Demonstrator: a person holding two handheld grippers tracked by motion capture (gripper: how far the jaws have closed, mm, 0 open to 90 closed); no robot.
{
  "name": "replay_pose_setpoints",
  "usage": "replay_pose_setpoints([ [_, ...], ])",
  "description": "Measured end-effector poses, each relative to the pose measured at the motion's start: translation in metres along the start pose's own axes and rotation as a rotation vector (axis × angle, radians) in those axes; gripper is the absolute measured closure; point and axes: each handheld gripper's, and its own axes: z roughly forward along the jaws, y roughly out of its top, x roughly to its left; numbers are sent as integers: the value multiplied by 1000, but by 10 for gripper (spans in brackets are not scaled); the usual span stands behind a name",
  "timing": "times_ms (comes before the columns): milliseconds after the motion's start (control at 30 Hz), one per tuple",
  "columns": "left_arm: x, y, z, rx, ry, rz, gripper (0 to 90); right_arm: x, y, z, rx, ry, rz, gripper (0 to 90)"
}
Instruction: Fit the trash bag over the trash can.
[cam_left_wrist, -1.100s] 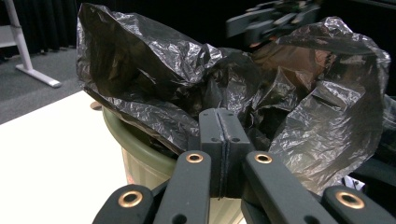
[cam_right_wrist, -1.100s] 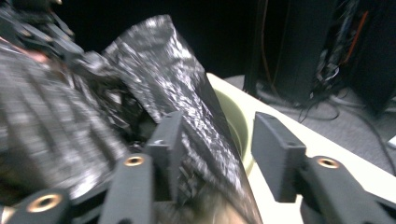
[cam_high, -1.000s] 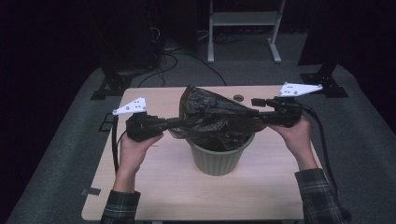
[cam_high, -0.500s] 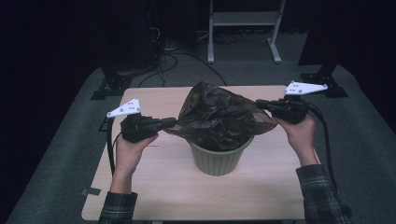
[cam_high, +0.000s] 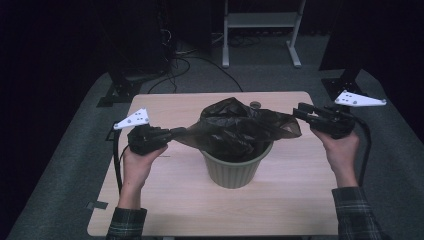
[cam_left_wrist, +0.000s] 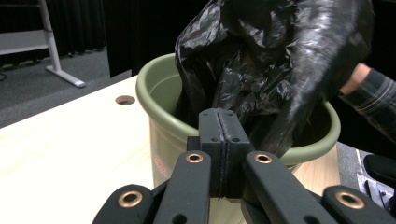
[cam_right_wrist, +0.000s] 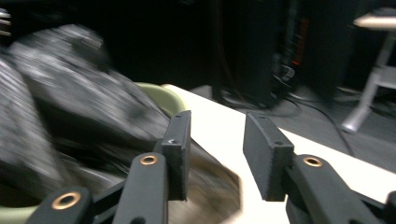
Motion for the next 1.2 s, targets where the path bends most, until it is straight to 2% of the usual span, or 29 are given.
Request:
replay_pose_setpoints([
  [133, -2, 0, 2, 3, -4, 0, 894, 18, 8, -9, -11, 50, -40, 544],
  [200, -3, -2, 2, 6, -5, 1, 894, 27, 5, -13, -14, 93, -40, 519],
  [267, -3, -3, 1, 6, -5, -2, 894, 34, 0, -14, 6, 126, -55, 488],
  [433, -5, -5, 2, 2, -12, -9, 894, 42, -12, -8, 45, 207, -70, 449],
  [533, -6, -6, 2, 0, -15, -12, 894, 46, -18, 0, 64, 258, -69, 469],
  [567, -6, -6, 2, -1, -18, -12, 894, 47, -19, 1, 67, 265, -66, 493],
  [633, -6, -6, 1, -3, -17, -12, 894, 49, -22, 4, 80, 285, -87, 752],
  [667, -7, -6, 1, -4, -20, -12, 894, 51, -23, 3, 76, 285, -107, 814],
  [733, -8, -7, 0, -4, -20, -14, 894, 54, -24, 1, 77, 312, -112, 900],
  [833, -10, -10, -4, -6, -21, -23, 895, 63, -32, -6, 86, 352, -129, 900],
  [967, -14, -16, -8, 7, -13, -31, 895, 72, -47, -15, 131, 382, -138, 900],
  [1200, -16, -33, -14, 16, 0, -58, 895, 75, -85, -22, 216, 414, -100, 900],
])
